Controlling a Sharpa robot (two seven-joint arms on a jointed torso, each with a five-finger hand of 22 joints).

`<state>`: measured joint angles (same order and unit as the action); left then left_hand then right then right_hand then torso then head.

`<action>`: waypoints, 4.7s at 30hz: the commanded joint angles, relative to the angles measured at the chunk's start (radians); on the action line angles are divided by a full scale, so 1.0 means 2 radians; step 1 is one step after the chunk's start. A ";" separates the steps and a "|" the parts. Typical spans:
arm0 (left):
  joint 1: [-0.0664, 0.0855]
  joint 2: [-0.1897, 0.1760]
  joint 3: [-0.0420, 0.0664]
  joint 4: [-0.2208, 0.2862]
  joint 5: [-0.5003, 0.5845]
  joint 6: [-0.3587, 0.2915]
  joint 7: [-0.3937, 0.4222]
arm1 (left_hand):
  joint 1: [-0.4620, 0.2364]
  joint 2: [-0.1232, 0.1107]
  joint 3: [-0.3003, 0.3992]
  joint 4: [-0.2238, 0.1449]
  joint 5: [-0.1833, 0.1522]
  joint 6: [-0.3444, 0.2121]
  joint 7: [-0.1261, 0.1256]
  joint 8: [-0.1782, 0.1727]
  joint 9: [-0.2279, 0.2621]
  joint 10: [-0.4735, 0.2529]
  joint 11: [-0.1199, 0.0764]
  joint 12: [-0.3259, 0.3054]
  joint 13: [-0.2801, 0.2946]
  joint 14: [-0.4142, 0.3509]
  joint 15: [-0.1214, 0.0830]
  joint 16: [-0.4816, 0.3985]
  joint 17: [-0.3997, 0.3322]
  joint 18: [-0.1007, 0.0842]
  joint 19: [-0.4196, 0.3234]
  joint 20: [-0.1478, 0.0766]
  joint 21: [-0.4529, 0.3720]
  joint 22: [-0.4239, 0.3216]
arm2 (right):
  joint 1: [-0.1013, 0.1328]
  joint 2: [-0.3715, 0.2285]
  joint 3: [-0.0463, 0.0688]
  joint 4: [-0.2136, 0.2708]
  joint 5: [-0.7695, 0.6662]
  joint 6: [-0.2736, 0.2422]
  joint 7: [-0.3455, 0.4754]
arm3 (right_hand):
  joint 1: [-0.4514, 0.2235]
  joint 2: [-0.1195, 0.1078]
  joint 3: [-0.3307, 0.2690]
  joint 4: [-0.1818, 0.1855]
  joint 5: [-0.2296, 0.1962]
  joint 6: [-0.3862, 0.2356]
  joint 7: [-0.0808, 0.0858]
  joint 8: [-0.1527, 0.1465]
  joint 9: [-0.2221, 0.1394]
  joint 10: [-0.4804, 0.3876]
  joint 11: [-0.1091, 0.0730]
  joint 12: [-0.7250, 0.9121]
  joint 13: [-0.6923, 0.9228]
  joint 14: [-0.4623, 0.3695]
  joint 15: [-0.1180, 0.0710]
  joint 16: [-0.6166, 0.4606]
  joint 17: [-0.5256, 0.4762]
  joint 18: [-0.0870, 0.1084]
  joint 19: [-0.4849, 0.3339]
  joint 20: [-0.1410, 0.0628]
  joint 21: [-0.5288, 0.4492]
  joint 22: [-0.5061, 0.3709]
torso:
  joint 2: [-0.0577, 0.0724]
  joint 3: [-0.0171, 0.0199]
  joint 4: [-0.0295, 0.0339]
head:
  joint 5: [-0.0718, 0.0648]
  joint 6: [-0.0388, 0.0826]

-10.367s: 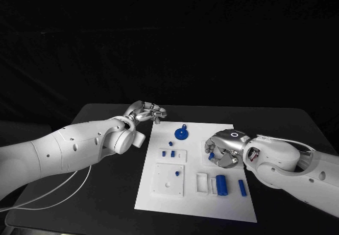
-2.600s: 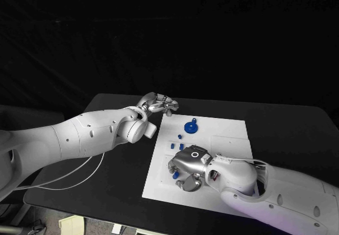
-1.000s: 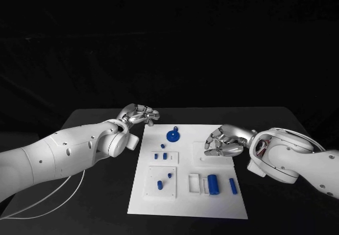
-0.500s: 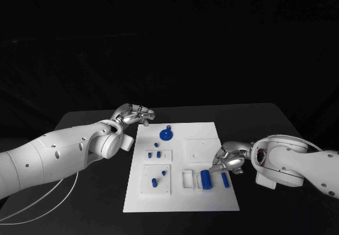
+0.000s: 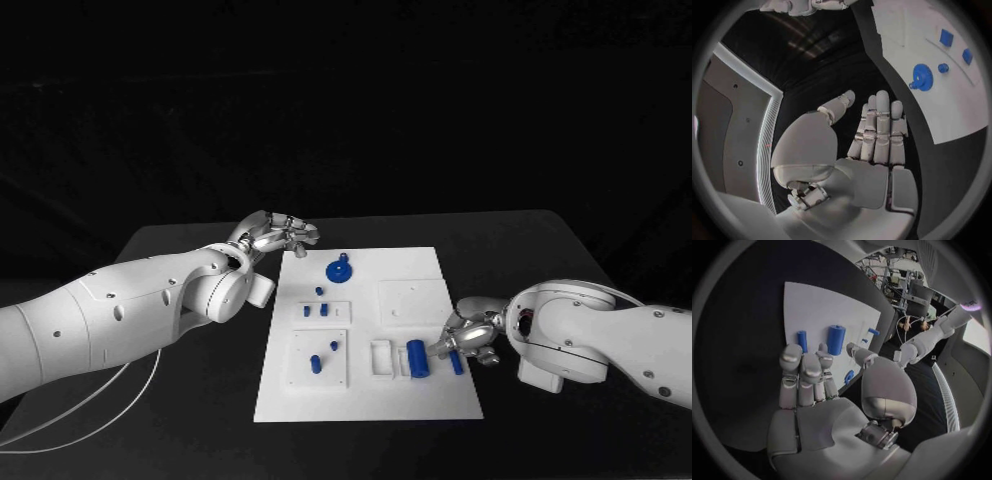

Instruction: Assemble the parts on the task board

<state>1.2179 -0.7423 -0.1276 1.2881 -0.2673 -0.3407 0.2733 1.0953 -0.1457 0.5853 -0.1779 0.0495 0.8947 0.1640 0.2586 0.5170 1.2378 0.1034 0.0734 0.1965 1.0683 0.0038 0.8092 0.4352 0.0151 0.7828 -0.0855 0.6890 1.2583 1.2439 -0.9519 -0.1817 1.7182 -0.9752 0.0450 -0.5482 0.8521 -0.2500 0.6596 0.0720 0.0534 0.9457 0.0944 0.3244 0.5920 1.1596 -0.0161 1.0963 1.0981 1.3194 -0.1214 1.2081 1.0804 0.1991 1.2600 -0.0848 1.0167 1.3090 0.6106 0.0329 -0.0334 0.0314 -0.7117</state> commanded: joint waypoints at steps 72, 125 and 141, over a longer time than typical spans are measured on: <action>-0.001 -0.009 -0.001 0.013 0.011 0.014 0.010 | -0.036 -0.009 -0.011 0.029 0.001 -0.008 0.000 0.004 -0.003 -0.005 0.001 -0.001 0.001 0.003 0.000 -0.009 0.011 0.007 0.001 -0.005 -0.009 0.006 | -0.009 0.068 -0.022 -0.038 -0.006 -0.020 -0.025 | -0.003 0.023 0.008 0.002 0.000 0.015 -0.001 -0.006 0.018 0.005 -0.002 -0.002 0.011 -0.001 -0.002 0.008 0.004 0.031 -0.009 -0.001 0.023 0.008 | -0.004 -0.0044 -0.0004 | 0.011 -0.016; -0.001 -0.009 -0.001 0.013 0.011 0.015 0.009 | -0.035 -0.008 -0.011 0.029 0.001 -0.007 0.000 0.005 -0.003 -0.005 0.001 -0.001 0.001 0.003 0.000 -0.010 0.012 0.007 0.001 -0.004 -0.010 0.008 | 0.007 0.117 -0.022 -0.054 0.013 -0.006 -0.025 | -0.031 0.025 0.012 -0.008 -0.001 0.028 -0.004 -0.010 0.018 0.008 -0.004 -0.008 0.010 -0.001 -0.004 0.008 0.003 0.031 -0.012 0.005 0.027 0.007 | -0.003 -0.0040 -0.0003 | 0.017 -0.018; -0.001 -0.010 -0.001 0.014 0.011 0.015 0.009 | -0.034 -0.008 -0.011 0.029 0.001 -0.007 -0.001 0.006 -0.003 -0.005 0.001 -0.001 0.001 0.003 0.000 -0.010 0.013 0.007 0.002 -0.004 -0.010 0.008 | 0.001 0.117 -0.024 -0.038 -0.032 0.013 -0.024 | -0.030 0.023 0.014 -0.014 -0.001 0.028 -0.004 -0.012 0.018 0.007 -0.004 -0.009 0.010 -0.002 -0.004 0.007 0.003 0.031 -0.013 0.005 0.028 0.007 | -0.004 -0.0039 -0.0004 | 0.018 -0.019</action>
<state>1.2150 -0.7631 -0.1307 1.3125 -0.2515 -0.3218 0.2806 1.0322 -0.1665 0.5627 -0.1233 0.0495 0.8876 0.1640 0.2665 0.5122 1.2340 0.1063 0.0734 0.1970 1.0683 0.0038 0.7938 0.4594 0.0150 0.7829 -0.0855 0.6735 1.2735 1.2507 -0.7200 -0.2263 1.6393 -0.9878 0.0329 -0.6005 0.7992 -0.1988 0.6859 0.0495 0.0534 0.9911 0.0855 0.3075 0.6308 1.1706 -0.0269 1.0821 1.1173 1.3166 -0.1245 1.2218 1.0874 0.1926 1.2360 -0.0801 1.0686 1.3090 0.6035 0.0245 -0.0341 0.0666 -0.7512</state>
